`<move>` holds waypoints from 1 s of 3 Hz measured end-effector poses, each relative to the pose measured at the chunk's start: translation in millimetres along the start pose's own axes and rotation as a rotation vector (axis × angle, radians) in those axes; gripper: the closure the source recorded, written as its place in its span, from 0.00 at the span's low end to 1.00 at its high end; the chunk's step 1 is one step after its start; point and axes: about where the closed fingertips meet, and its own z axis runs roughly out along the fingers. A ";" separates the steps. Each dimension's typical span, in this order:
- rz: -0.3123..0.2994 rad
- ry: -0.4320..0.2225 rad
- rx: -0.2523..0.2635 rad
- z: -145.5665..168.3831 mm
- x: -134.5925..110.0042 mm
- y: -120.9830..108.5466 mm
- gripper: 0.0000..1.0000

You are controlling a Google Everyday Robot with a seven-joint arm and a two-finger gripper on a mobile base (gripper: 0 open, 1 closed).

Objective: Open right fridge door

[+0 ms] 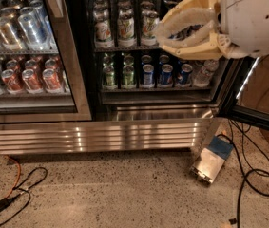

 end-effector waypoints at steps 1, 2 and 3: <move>0.000 0.000 0.000 0.0 0.0 0.0 0.11; 0.000 0.000 0.000 0.0 -0.2 0.0 0.00; 0.000 0.000 0.000 0.0 -0.2 0.0 0.00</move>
Offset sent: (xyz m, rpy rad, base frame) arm 0.0000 0.0000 0.0000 0.0000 0.0000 0.0000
